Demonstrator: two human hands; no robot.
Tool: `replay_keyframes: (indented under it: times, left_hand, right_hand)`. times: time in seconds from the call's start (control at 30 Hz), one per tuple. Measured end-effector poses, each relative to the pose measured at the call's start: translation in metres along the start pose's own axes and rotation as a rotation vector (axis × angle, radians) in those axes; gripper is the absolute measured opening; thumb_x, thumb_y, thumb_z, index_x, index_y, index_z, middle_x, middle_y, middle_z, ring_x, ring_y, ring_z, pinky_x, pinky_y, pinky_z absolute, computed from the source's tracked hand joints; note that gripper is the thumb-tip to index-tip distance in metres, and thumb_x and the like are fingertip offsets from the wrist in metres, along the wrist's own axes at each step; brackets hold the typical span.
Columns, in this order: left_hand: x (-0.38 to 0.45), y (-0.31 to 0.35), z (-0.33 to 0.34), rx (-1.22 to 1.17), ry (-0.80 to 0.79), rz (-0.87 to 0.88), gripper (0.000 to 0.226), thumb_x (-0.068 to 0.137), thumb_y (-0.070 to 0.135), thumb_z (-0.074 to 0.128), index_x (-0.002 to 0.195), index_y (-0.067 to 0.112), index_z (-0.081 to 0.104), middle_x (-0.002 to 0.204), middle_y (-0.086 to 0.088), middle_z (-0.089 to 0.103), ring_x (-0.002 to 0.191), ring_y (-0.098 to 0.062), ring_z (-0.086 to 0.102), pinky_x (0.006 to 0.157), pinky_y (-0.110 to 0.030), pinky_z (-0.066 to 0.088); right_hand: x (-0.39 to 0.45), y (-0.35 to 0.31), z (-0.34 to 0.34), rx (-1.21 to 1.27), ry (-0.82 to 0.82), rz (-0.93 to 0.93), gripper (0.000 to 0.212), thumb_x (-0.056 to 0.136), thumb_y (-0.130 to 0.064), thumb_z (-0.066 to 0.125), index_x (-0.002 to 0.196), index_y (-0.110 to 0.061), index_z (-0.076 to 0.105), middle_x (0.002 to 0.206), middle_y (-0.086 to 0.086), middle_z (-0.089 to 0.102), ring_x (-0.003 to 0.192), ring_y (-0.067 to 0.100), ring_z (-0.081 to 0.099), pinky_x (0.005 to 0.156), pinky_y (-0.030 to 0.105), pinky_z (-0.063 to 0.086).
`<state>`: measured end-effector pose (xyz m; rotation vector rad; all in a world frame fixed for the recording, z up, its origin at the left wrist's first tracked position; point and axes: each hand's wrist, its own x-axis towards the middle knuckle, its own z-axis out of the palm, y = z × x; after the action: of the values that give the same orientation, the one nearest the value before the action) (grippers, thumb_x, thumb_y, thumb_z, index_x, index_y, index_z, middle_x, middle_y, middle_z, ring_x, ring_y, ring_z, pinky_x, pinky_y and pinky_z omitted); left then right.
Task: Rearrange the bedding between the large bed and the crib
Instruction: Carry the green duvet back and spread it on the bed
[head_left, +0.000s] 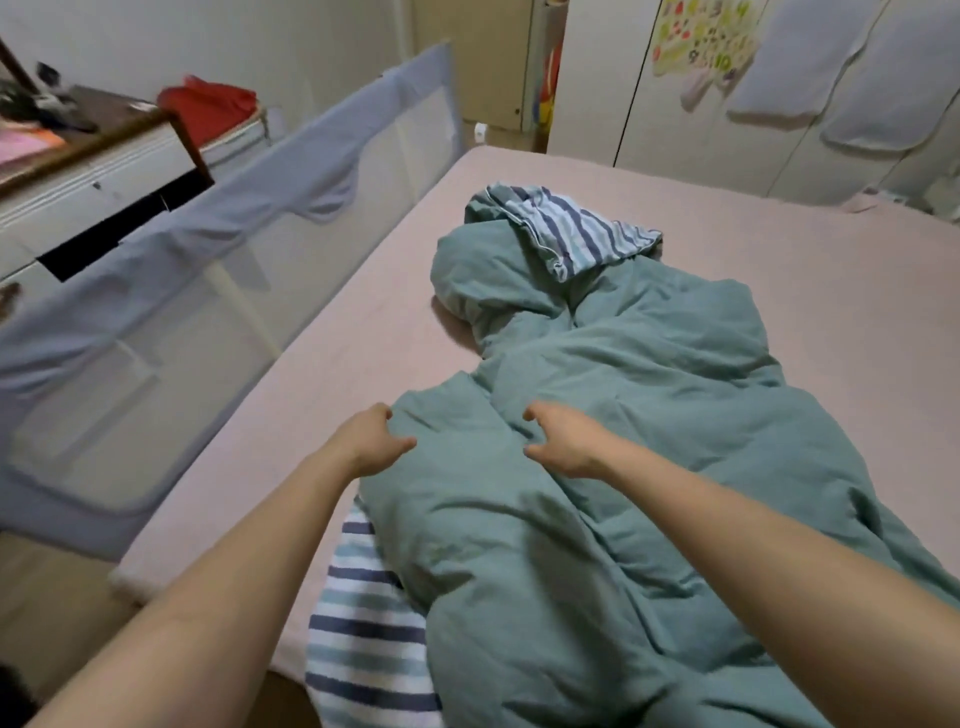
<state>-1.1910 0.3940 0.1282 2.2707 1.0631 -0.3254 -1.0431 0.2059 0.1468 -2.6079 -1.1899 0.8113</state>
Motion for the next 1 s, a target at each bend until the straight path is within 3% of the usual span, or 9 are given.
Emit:
replay_keyframes:
  times: [0.17,0.4,0.53,0.6,0.73,0.8,0.87,0.93,1.0]
  left_hand:
    - [0.063,-0.049,0.041,-0.368,0.062,-0.185,0.096,0.074,0.057,0.071,0.144,0.008,0.026,0.143,-0.015,0.044,0.132,-0.033,0.041,0.106,-0.038,0.037]
    - [0.141,-0.071,0.095,-0.525,-0.014,-0.401,0.140,0.056,0.070,0.075,0.151,0.015,-0.012,0.159,-0.010,0.013,0.148,-0.025,0.000,0.118,-0.049,0.002]
    - [0.161,-0.080,0.103,-0.517,-0.100,-0.169,0.056,0.070,0.030,0.079,0.120,0.009,0.061,0.119,-0.010,0.065,0.108,-0.026,0.061,0.096,-0.037,0.047]
    - [0.130,-0.064,0.107,-0.516,-0.268,0.076,0.010,0.078,0.023,0.070,0.083,0.015,0.066,0.082,0.000,0.069,0.074,-0.013,0.063,0.075,-0.031,0.052]
    - [0.048,-0.038,0.095,-0.352,-0.867,0.369,0.019,0.087,0.022,0.066,0.071,0.012,0.063,0.067,0.008,0.062,0.060,-0.002,0.054,0.064,-0.026,0.049]
    - [0.039,-0.052,0.079,-0.460,-1.078,0.258,0.019,0.088,0.027,0.067,0.071,0.019,0.068,0.071,0.010,0.067,0.065,-0.002,0.061,0.064,-0.017,0.049]
    - [0.046,-0.071,0.074,-0.745,-0.929,0.007,0.030,0.093,0.029,0.059,0.066,0.019,0.068,0.062,0.008,0.065,0.054,-0.001,0.058,0.055,-0.014,0.046]
    - [0.060,-0.088,0.083,-0.983,-0.391,-0.287,0.028,0.095,0.030,0.055,0.077,0.012,0.067,0.063,-0.002,0.063,0.050,-0.007,0.059,0.056,-0.022,0.050]
    - [0.071,-0.108,0.108,-0.763,-0.021,-0.452,0.043,0.087,0.048,0.061,0.106,0.010,0.063,0.094,-0.009,0.069,0.087,-0.018,0.069,0.084,-0.036,0.052]
  right_hand:
    - [0.089,-0.042,0.021,-0.009,-0.020,-0.046,0.048,0.093,-0.022,0.052,0.138,-0.007,0.040,0.141,0.013,0.046,0.129,0.026,0.045,0.100,0.028,0.035]
    - [0.168,-0.057,0.060,-0.026,-0.041,-0.117,0.047,0.091,-0.021,0.054,0.135,-0.006,0.043,0.135,0.015,0.050,0.126,0.027,0.045,0.103,0.032,0.035]
    - [0.206,-0.051,0.079,-0.061,0.036,-0.183,0.047,0.091,-0.034,0.054,0.132,-0.011,0.046,0.128,0.014,0.051,0.118,0.029,0.048,0.100,0.038,0.039]
    - [0.225,-0.056,0.085,-0.112,0.041,-0.230,0.052,0.092,-0.045,0.051,0.132,-0.013,0.047,0.130,0.013,0.052,0.119,0.030,0.048,0.102,0.038,0.037]
    - [0.232,-0.064,0.114,-0.287,-0.441,-0.189,0.068,0.088,-0.064,0.044,0.138,-0.018,0.041,0.138,0.009,0.051,0.127,0.027,0.046,0.111,0.039,0.028]
    - [0.207,-0.063,0.129,-0.421,-0.730,-0.126,0.069,0.088,-0.062,0.047,0.138,-0.015,0.041,0.142,0.009,0.047,0.127,0.028,0.046,0.107,0.036,0.034]
    - [0.177,-0.056,0.140,-0.433,-0.801,-0.110,0.057,0.090,-0.046,0.052,0.134,-0.010,0.047,0.140,0.011,0.049,0.124,0.028,0.050,0.101,0.032,0.039]
    - [0.156,-0.052,0.147,-0.441,-0.710,-0.188,0.043,0.088,-0.032,0.055,0.124,-0.010,0.055,0.130,0.012,0.057,0.116,0.029,0.055,0.089,0.029,0.043]
    - [0.139,-0.048,0.148,-0.415,-0.624,-0.302,0.030,0.083,-0.023,0.057,0.112,-0.015,0.060,0.118,0.011,0.063,0.108,0.030,0.059,0.078,0.029,0.042]
